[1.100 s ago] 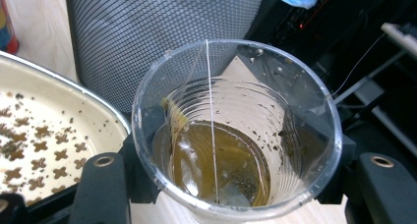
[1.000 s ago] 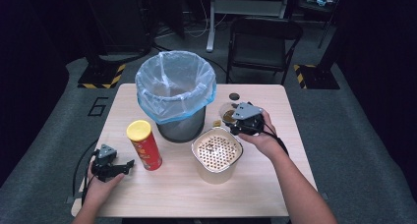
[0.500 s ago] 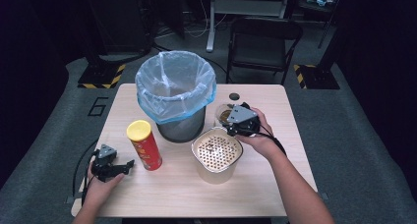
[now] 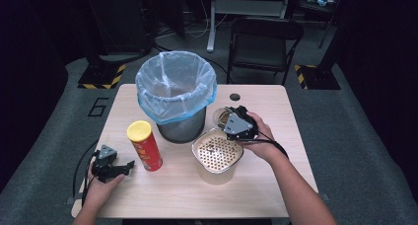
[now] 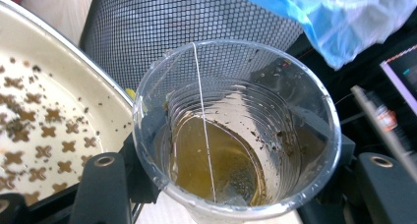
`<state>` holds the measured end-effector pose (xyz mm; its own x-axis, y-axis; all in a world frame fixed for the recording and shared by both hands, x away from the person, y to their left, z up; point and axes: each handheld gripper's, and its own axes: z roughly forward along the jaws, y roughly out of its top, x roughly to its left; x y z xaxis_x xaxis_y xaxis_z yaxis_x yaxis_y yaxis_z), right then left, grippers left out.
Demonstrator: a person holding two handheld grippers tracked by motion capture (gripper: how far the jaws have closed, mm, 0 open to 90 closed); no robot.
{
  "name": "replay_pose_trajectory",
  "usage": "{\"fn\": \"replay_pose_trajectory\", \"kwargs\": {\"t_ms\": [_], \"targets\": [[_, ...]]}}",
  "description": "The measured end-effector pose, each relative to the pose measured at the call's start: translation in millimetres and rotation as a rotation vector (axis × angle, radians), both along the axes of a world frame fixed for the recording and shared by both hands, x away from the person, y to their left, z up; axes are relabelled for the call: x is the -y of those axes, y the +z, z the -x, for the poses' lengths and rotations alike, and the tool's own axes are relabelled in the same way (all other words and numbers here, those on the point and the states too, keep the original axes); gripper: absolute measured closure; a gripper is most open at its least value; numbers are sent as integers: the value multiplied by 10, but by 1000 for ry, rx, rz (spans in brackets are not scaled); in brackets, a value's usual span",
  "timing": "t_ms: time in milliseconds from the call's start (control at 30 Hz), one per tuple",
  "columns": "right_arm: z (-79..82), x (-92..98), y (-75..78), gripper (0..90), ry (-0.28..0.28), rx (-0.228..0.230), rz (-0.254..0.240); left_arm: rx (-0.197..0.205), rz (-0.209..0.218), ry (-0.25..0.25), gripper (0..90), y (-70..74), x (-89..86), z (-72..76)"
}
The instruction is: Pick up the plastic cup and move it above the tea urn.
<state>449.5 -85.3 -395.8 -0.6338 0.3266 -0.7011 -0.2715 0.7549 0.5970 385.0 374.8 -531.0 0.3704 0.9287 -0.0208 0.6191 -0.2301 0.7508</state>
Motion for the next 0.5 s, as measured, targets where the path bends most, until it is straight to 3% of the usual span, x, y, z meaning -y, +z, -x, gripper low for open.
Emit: {"fn": "replay_pose_trajectory", "kwargs": {"t_ms": [33,67,100,133,200,233,267,367,400,500], "targets": [[0,0,0,364,0,0,0,0,0,0,165,0,0,0],[46,-26,-5,365,5,72,55,0,1,1,165,0,1,0],[83,-43,-15,365,5,98,89,0,0,0,165,0,0,0],[83,-43,-15,365,5,98,89,0,0,0,165,0,0,0],[145,-81,-27,365,23,170,151,0,-1,-1,165,0,-1,0],[199,-110,-42,366,29,235,203,0,0,0,165,0,-1,0],[199,-110,-42,366,29,235,203,0,0,0,165,0,-1,0],[300,-165,-101,366,35,359,315,0,1,0,165,0,0,1],[317,-195,-110,367,45,433,393,0,1,0,165,0,0,1],[393,-250,-169,370,52,551,500,1,1,0,165,0,0,0]]}}
